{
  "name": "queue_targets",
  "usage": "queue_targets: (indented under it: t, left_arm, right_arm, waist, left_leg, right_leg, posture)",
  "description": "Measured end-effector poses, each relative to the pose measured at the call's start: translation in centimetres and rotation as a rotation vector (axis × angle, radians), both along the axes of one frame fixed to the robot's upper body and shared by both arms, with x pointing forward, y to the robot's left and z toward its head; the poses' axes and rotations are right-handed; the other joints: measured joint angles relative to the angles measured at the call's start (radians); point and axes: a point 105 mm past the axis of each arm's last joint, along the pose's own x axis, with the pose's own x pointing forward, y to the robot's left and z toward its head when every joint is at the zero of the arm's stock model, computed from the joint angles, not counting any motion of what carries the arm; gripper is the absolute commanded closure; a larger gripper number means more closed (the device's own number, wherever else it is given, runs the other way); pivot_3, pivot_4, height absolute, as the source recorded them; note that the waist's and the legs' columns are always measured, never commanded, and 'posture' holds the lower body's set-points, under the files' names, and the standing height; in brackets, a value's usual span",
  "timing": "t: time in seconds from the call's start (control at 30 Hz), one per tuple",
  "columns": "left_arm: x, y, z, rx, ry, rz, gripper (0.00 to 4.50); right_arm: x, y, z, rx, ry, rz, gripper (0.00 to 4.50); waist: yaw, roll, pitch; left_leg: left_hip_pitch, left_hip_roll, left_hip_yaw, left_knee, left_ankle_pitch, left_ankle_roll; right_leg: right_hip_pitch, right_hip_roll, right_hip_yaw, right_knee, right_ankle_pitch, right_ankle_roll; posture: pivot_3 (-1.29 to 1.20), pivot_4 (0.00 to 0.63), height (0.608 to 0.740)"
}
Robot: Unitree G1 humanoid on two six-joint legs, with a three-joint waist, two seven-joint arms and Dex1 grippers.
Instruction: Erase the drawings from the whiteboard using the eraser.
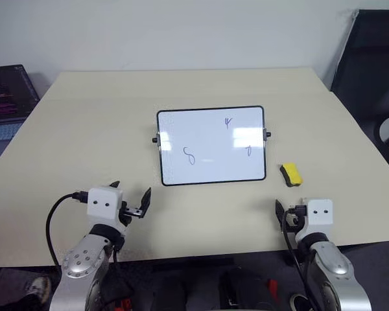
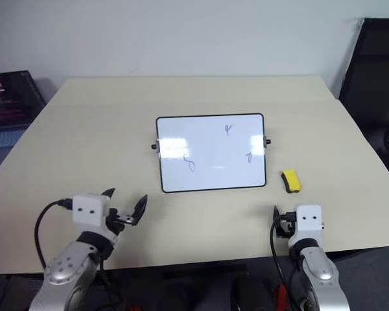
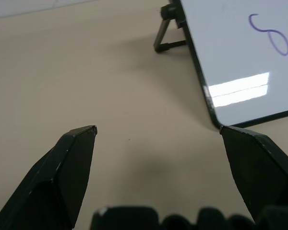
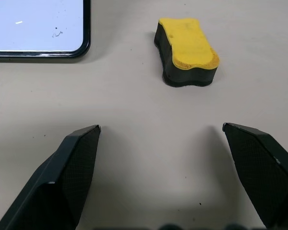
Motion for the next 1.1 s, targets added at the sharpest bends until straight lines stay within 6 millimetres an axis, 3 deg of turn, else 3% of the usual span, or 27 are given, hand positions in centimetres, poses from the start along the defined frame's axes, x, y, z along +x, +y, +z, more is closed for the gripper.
queue_targets:
  t: [0.3, 0.5, 0.8, 1.1]
  left_arm:
    - [1.0, -0.5, 1.1, -0.003, -0.059, -0.025, 0.00]
    - [1.4, -0.3, 0.3, -0.013, -0.056, -0.016, 0.00]
    - [2.7, -1.9, -0.3, -0.043, -0.080, -0.041, 0.00]
    - [3.3, -2.5, 0.2, -0.056, -0.092, -0.038, 0.00]
  right_arm:
    - [1.4, 0.3, 0.6, 0.009, -0.029, 0.005, 0.04]
    - [2.1, -0.6, 0.8, -0.007, -0.043, -0.012, 0.04]
    - [2.7, -2.6, 1.2, -0.052, -0.068, -0.036, 0.04]
    - [3.2, -2.5, 1.4, -0.050, -0.074, -0.027, 0.04]
  waist:
    - [0.000, 0.000, 0.000]
    - [0.001, 0.000, 0.000]
    - [0.001, 0.000, 0.000]
    - [0.000, 0.000, 0.000]
  left_leg:
    - [0.000, 0.000, 0.000, 0.000, 0.000, 0.000]
    - [-0.001, -0.001, 0.000, -0.001, 0.000, 0.000]
    - [0.000, -0.001, 0.001, 0.000, 0.000, 0.000]
    - [0.000, -0.001, 0.001, 0.000, 0.000, 0.000]
  right_leg:
    - [0.000, 0.000, 0.000, 0.000, 0.000, 0.000]
    - [0.000, 0.000, 0.000, 0.000, 0.003, 0.005]
    - [0.001, 0.001, 0.000, 0.000, 0.003, 0.005]
    - [0.001, 0.001, 0.000, 0.001, 0.003, 0.005]
  posture:
    - [0.00, 0.150, 0.740]
    - [0.00, 0.150, 0.740]
    - [0.00, 0.150, 0.740]
    - [0.00, 0.150, 0.740]
